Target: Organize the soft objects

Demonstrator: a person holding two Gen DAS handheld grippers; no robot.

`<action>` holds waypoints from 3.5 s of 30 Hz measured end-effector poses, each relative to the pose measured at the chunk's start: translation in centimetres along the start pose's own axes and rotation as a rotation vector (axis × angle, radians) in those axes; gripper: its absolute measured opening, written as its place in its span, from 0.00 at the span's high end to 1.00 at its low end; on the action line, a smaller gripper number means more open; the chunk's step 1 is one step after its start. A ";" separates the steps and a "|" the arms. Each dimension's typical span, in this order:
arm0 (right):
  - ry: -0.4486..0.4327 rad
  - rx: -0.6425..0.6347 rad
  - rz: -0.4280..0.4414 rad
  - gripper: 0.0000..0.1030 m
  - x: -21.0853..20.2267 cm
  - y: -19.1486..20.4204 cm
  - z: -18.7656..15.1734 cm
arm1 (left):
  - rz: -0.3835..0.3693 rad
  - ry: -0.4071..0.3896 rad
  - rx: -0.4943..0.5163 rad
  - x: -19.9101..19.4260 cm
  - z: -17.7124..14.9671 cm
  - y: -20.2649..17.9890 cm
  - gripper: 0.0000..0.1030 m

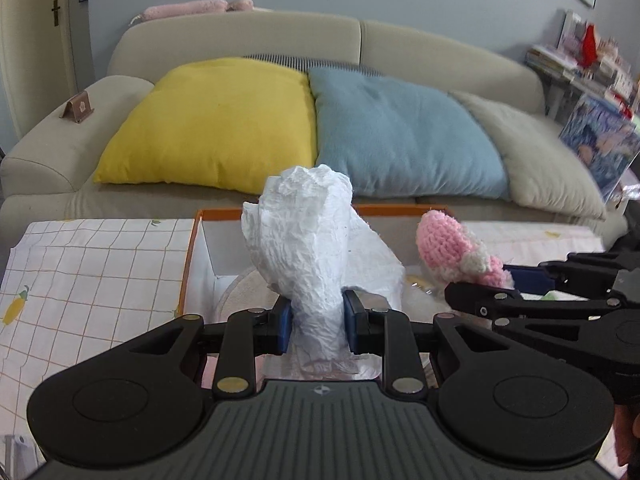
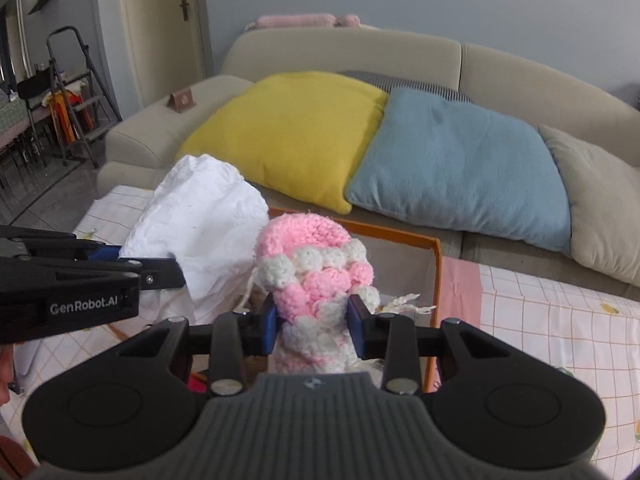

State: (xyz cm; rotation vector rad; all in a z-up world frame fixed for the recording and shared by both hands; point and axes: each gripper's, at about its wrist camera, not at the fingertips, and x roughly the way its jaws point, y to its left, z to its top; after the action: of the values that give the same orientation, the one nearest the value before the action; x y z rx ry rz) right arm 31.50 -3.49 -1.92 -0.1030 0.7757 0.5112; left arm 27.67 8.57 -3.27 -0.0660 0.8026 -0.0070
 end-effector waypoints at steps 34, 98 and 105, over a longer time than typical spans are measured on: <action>0.034 -0.090 0.016 0.13 -4.6 0.2 1.1 | -0.027 0.104 -0.074 -3.8 0.0 2.0 0.13; -0.198 0.224 -0.344 0.03 -27.0 -0.1 -22.8 | -0.046 -0.086 -0.019 -20.1 -17.7 -9.1 0.13; -0.195 0.233 -0.345 0.03 -27.0 -0.1 -22.8 | -0.050 -0.080 -0.012 -20.1 -18.0 -9.2 0.13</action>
State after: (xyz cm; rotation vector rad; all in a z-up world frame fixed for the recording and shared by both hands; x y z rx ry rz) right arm 0.69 -20.74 0.45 0.0302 0.6045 0.0991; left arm 0.95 -1.01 -0.70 -0.0970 0.7207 -0.0469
